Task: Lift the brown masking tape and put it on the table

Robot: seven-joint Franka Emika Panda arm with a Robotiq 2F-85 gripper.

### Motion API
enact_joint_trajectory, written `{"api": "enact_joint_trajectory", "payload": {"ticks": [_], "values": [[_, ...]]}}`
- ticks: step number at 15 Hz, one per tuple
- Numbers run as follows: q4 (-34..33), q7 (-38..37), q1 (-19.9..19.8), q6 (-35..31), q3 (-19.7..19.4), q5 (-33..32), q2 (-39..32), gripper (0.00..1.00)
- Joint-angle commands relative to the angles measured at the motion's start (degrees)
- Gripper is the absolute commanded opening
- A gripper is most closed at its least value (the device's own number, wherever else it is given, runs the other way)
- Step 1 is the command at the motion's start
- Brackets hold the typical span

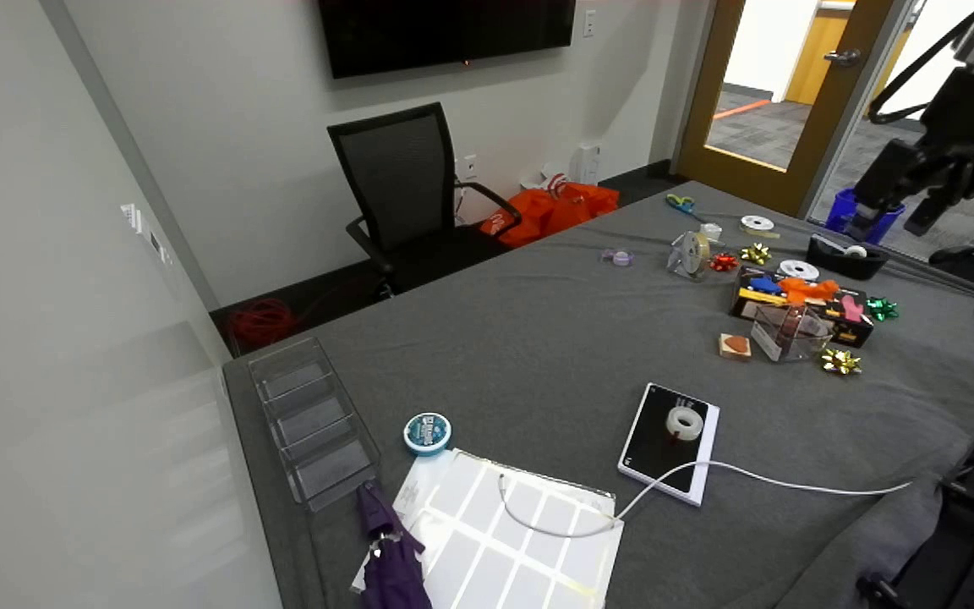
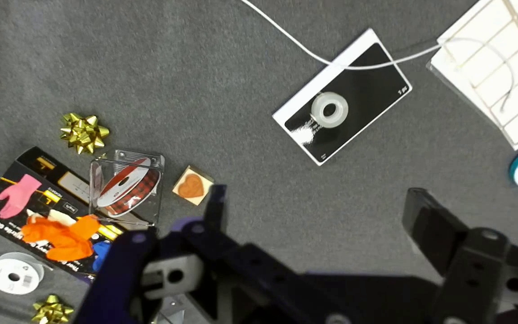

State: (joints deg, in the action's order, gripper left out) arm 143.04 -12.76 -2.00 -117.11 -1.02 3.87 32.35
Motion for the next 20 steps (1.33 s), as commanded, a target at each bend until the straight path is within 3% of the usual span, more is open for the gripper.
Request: {"api": "enact_joint_trajectory", "payload": {"ticks": [1,8,13,20], "values": [[-2.1,-4.6,-3.9,-5.1,-0.5,0.5,-5.9,1.00],[-3.3,-13.2,-9.7,-19.4,-2.1,-1.2,-16.5,1.00],[-4.9,-18.2,-11.8,-23.7,-3.8,-3.5,-24.0,1.00],[-8.9,-27.3,-11.4,-27.7,-6.6,-6.9,-32.7,1.00]]}}
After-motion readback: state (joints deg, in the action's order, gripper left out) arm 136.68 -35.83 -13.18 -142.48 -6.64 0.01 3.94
